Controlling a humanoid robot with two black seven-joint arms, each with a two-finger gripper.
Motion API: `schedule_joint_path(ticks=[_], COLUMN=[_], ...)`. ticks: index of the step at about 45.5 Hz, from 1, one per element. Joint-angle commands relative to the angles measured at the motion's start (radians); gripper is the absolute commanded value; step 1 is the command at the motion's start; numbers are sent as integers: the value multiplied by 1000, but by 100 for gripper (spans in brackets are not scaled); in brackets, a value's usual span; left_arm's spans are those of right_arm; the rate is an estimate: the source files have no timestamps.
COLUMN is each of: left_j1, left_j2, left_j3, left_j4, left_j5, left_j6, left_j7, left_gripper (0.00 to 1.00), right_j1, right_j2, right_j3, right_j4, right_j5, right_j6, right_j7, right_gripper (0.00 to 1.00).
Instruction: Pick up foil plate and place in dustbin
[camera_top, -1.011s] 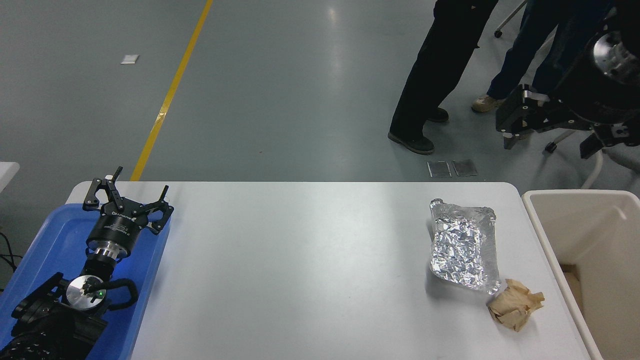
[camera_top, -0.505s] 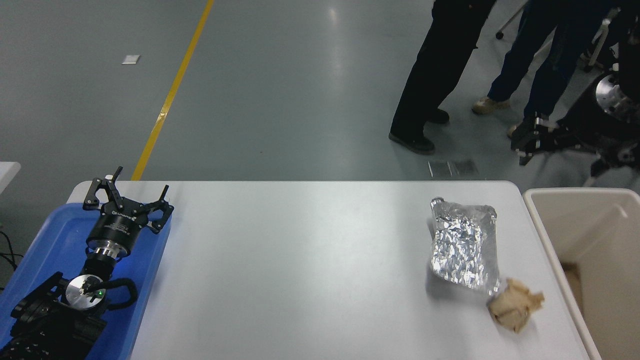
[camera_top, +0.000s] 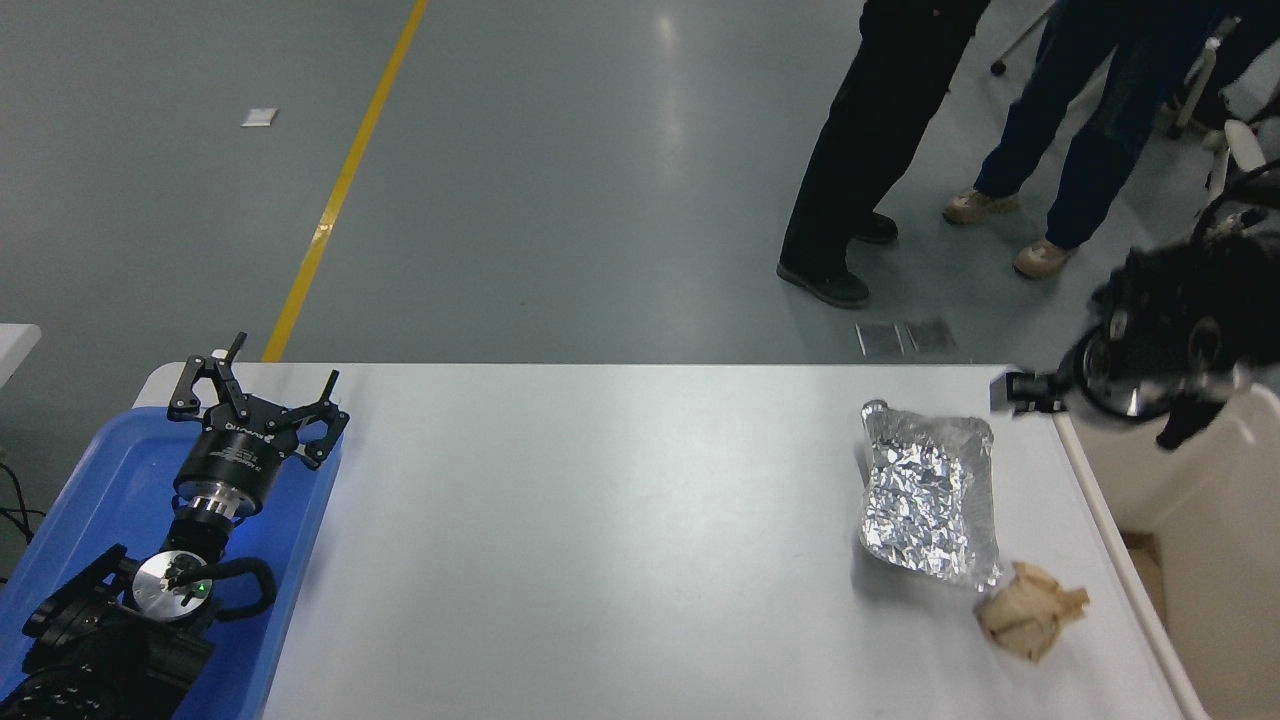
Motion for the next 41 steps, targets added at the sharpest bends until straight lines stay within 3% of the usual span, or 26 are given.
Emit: schedule_joint_path(ticks=[1,26,41], left_j1=[0,0,0], left_j2=[0,0,0], left_j3=[0,-1,-1], left_j4=[0,0,0], left_j5=[0,0,0], left_j6=[0,0,0], left_j7=[0,0,0], left_gripper=[99,99,99], right_j1=[-254,-510,-602], right_j2=[4,10,64], right_j3=[171,311,409], right_j4=[-173,-463,-590], right_j5=[-19,-13,-14], right_j6=[-50,-57,-60], right_j7=[-1,0,0], right_gripper=[95,88,73])
